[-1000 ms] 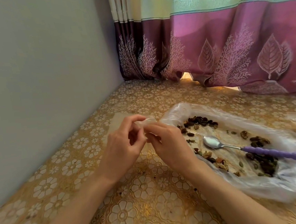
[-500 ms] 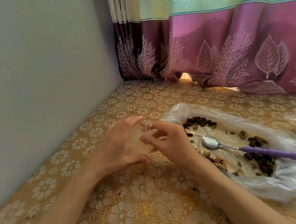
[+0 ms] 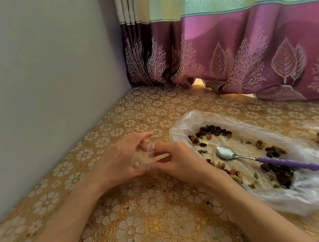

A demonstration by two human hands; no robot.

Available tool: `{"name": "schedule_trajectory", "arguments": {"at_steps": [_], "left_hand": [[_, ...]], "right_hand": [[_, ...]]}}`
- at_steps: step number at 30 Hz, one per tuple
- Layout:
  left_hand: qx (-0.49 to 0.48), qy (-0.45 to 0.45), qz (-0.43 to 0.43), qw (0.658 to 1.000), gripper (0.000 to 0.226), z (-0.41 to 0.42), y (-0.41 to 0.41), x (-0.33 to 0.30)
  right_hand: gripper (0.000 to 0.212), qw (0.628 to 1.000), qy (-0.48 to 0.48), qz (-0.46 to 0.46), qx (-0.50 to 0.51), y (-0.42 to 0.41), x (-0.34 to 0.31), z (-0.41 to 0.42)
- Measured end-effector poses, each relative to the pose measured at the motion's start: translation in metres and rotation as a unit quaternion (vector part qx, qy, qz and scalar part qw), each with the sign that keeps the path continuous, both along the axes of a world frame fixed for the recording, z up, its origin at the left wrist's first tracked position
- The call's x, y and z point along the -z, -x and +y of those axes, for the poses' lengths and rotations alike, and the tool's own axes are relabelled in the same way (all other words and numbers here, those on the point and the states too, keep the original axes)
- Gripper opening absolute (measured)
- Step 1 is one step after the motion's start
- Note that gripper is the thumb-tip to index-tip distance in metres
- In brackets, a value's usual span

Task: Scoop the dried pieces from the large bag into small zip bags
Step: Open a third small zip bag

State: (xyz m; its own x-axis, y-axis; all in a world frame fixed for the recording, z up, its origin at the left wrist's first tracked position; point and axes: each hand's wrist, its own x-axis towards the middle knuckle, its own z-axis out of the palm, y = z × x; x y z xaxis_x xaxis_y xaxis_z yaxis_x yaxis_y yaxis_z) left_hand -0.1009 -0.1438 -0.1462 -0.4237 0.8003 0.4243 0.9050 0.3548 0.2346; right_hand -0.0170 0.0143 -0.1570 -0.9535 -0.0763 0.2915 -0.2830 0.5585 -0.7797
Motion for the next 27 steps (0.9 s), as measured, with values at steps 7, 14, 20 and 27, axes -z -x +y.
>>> {"name": "schedule_trajectory", "arguments": {"at_steps": [7, 14, 20, 27], "left_hand": [[0.003, -0.037, -0.116, 0.993, 0.073, 0.005, 0.000, 0.000], [0.018, -0.070, -0.227, 0.971, 0.067, 0.007, -0.001, 0.001], [0.028, -0.101, -0.274, 0.956, 0.062, 0.008, -0.003, 0.002], [0.010, -0.133, -0.193, 0.972, 0.063, 0.016, -0.018, 0.010]], "right_hand": [[0.027, 0.997, 0.065, -0.021, -0.017, -0.003, -0.007, 0.006], [0.033, 0.997, 0.068, -0.029, -0.025, -0.005, -0.016, 0.013], [0.019, 0.997, 0.065, -0.031, -0.013, -0.007, -0.021, 0.022], [0.008, 0.989, 0.039, 0.023, 0.144, -0.040, -0.027, 0.049]]}}
